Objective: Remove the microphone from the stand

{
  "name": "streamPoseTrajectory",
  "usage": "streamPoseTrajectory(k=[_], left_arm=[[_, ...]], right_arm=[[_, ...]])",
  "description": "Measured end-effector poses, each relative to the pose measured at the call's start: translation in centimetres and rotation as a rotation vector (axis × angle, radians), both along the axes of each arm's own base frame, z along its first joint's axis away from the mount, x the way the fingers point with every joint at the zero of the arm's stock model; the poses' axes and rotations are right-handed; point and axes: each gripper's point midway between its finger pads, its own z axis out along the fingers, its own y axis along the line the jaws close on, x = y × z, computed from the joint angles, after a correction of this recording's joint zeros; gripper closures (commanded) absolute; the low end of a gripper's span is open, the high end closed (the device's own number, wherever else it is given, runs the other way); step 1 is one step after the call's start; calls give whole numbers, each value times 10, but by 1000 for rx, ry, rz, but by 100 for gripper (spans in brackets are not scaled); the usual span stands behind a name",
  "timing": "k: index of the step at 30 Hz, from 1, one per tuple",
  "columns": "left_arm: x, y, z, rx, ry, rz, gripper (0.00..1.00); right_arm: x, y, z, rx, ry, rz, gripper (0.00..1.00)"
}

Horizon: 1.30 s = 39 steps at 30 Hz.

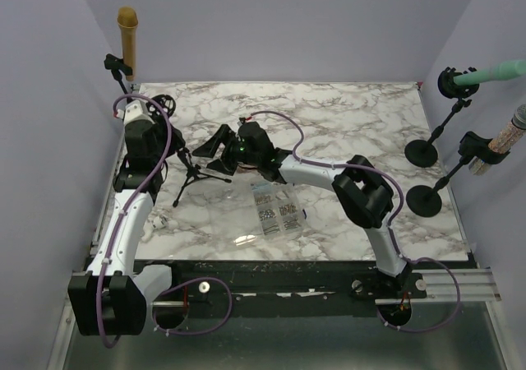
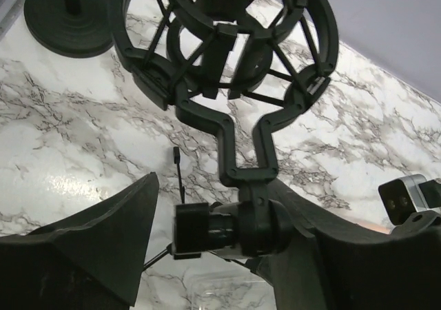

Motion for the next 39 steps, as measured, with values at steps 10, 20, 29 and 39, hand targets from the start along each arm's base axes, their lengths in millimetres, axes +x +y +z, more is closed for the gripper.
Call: streamPoseTrajectory(k=[10,20,29,39], left_arm=[[-6,-8,-6,-30,8,-30,1],[-25,-24,34,-28,-113,-133,1],[-36,-35,77,7,-185,-216,6],[-20,-36,90,69,-176,-261,11]], right_arm=[[0,0,7,13,-23,3,16],[1,1,10,12,9,-6,18],[15,14,38,54,32,-42,30],[26,23,18,-7,101,-76,39]])
